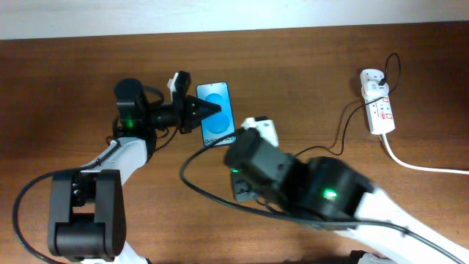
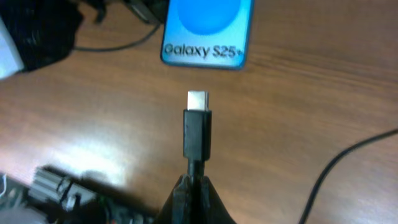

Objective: Plug charger to phone and switch on socket

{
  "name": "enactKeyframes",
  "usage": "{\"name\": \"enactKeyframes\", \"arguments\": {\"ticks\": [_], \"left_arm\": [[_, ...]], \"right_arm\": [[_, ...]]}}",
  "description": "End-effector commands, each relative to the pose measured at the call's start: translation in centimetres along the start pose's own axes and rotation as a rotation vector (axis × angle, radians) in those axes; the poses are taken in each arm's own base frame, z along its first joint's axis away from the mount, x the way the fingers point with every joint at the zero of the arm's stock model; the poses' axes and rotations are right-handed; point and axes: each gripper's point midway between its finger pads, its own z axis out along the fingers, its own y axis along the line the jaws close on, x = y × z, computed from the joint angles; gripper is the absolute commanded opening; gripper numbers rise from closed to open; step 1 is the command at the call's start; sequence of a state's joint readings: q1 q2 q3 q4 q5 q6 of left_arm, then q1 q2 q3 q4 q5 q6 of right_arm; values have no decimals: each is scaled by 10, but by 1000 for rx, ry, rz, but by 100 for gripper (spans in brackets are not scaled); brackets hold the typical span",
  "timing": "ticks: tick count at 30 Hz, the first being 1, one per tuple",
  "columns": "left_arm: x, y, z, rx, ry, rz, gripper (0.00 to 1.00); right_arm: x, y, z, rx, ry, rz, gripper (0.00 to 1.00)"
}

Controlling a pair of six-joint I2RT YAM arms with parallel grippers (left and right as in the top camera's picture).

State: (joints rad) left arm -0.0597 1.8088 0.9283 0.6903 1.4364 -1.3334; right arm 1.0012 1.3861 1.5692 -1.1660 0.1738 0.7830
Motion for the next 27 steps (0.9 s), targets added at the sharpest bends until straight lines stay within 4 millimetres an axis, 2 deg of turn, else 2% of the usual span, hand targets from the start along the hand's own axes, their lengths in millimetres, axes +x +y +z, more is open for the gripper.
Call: {"name": "enactKeyframes", "arguments": {"ticks": [1,4,7,11,16,24,27], "left_arm": [[-1,-9,2,8,18,7,0],[0,-10,2,9,19,-1,0],[-2,-17,1,18,18,64,0],[-3,-30,-1,35,13,111,0],[-3,-44,-13,47,13,177,0],[-9,-43,-27,41,-14,71,0],[-11,-43,-27,43,-26,46,0]], "right_arm": [[-3,4,24,-13,-52,34,4],[-4,14,36,-56,-61,56,4],[-5,22,45,-85,-61,59,4],[-4,24,52,-79,-49,57,4],[3,27,63,-83,-6,51,4],[-6,29,64,-94,-36,65,4],[-7,36,66,-126,-31,68,4]]}}
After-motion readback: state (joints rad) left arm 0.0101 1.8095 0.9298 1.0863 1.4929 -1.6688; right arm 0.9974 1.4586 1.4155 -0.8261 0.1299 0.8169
